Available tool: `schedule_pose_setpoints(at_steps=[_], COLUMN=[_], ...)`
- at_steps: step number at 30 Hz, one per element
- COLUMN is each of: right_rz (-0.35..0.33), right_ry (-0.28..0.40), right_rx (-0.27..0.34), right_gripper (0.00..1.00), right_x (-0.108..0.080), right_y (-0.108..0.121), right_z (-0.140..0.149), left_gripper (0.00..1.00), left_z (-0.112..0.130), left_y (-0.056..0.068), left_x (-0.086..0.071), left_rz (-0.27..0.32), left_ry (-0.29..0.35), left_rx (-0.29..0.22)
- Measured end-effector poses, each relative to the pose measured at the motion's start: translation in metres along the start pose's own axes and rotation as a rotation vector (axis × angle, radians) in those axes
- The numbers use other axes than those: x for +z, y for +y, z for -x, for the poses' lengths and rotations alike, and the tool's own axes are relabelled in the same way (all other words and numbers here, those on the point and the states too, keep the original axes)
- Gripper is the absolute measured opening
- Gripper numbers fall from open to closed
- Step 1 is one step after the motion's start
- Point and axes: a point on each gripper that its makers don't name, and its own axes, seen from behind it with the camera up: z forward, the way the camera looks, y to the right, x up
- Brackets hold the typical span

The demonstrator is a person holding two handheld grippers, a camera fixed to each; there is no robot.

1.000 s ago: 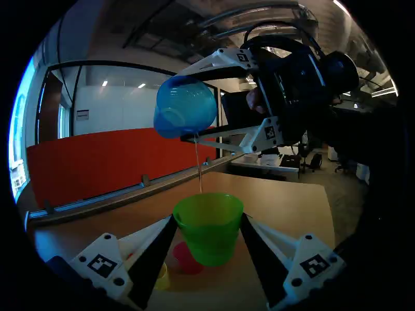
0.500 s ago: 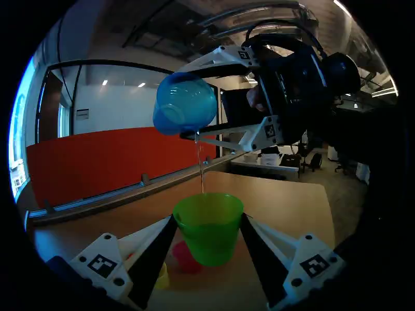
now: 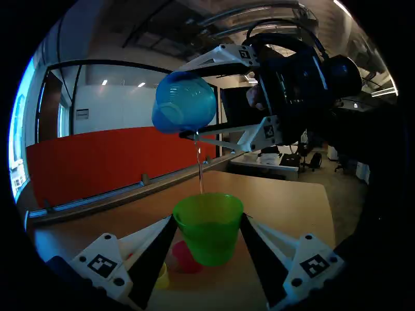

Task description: Pour water

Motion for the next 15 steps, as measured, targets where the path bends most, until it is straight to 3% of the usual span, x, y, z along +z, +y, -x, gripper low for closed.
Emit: schedule_pose_setpoints(at_steps=[15], right_rz=[0.0], right_ry=[-0.004], right_rx=[-0.036], right_gripper=[0.91], right_x=[0.0004], right_y=[-0.0007], right_z=[0.0015], left_gripper=[0.86], left_z=[0.0004], left_y=[0.0], left_x=[-0.0011], left_rz=[-0.003], left_ry=[-0.002], left_rx=[0.001])
